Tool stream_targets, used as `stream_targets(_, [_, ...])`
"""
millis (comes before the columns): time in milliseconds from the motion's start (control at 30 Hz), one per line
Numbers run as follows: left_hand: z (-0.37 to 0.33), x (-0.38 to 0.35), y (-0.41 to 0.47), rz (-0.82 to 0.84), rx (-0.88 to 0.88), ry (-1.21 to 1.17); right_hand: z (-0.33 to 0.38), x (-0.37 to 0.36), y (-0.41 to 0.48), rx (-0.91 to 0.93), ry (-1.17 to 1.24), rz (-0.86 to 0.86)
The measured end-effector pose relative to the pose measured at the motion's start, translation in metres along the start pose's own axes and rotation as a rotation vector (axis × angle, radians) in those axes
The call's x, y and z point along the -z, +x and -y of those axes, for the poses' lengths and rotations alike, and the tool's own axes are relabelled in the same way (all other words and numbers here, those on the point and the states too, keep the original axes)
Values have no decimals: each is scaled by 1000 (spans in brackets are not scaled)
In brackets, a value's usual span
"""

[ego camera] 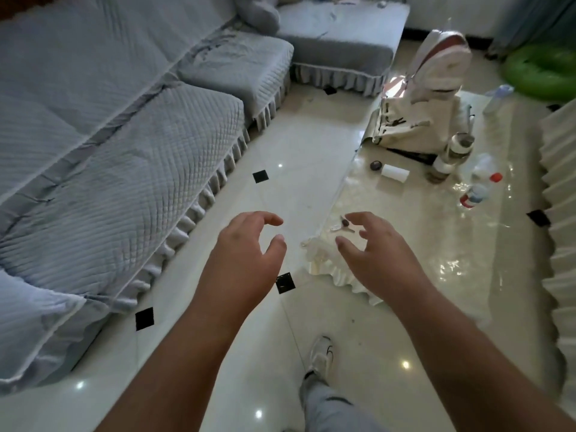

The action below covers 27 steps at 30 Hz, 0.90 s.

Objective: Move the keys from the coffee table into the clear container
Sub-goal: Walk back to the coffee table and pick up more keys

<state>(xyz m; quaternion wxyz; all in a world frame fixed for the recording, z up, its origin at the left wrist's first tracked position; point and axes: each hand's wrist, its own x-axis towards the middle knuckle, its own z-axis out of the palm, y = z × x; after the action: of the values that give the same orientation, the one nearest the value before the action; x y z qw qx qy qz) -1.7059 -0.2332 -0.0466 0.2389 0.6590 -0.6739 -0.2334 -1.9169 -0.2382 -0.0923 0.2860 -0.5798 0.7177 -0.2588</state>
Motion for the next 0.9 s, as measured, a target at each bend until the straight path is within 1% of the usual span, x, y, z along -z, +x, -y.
stream_targets(100, [-6,-13,45,48,-20,31,-9,5,43,-47,-17,-9])
stream_targets(167, [-10,-19,73,45,-43,46,-11,10,70,-66,-27,-24])
stream_targets(367, [-20,-42,144,77,-121,13,-19,29,128,-122,-41,-97])
stream_targets(700, [-27,-100,273,287,-255,19,-51,24,199,-338,-68,-181])
stream_targets(900, [-32,-137,337,421,-340,38,-66,13,225,-484,-63,-251])
